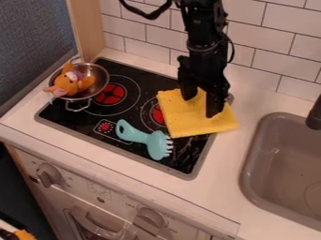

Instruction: Put the yellow towel on the left burner

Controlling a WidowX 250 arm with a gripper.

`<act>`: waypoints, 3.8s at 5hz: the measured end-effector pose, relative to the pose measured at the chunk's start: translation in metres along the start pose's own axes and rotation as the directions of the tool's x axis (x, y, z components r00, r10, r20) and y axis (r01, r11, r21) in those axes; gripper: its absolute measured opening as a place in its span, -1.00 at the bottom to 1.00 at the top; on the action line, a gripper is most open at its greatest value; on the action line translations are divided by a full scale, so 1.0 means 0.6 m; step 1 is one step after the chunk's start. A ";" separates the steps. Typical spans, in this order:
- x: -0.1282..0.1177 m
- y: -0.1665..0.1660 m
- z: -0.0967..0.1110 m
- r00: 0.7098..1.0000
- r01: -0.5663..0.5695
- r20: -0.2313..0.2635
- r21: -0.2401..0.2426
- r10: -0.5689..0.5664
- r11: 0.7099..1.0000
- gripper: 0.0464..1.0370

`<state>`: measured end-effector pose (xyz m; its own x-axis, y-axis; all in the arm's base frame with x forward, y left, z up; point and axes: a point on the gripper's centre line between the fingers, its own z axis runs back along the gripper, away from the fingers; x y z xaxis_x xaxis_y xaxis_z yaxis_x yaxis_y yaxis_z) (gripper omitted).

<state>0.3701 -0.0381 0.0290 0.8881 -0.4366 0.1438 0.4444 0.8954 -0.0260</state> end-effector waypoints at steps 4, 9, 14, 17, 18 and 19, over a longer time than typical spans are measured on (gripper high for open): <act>-0.001 0.026 -0.027 1.000 -0.019 -0.021 0.062 0.020 0.998 0.93; -0.064 0.199 -0.013 0.976 -0.218 0.008 0.088 0.218 0.972 0.93; -0.122 0.313 -0.002 0.940 -0.341 0.018 0.090 0.341 0.936 0.93; -0.111 0.294 0.099 0.931 -0.356 0.124 0.119 0.342 0.927 0.92; -0.114 0.281 0.134 0.932 -0.347 0.157 0.132 0.326 0.928 0.92; -0.112 0.268 0.172 0.926 -0.354 0.201 0.171 0.319 0.919 0.92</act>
<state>0.3699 0.1441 0.1173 0.9406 -0.1012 0.3240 0.0741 0.9927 0.0948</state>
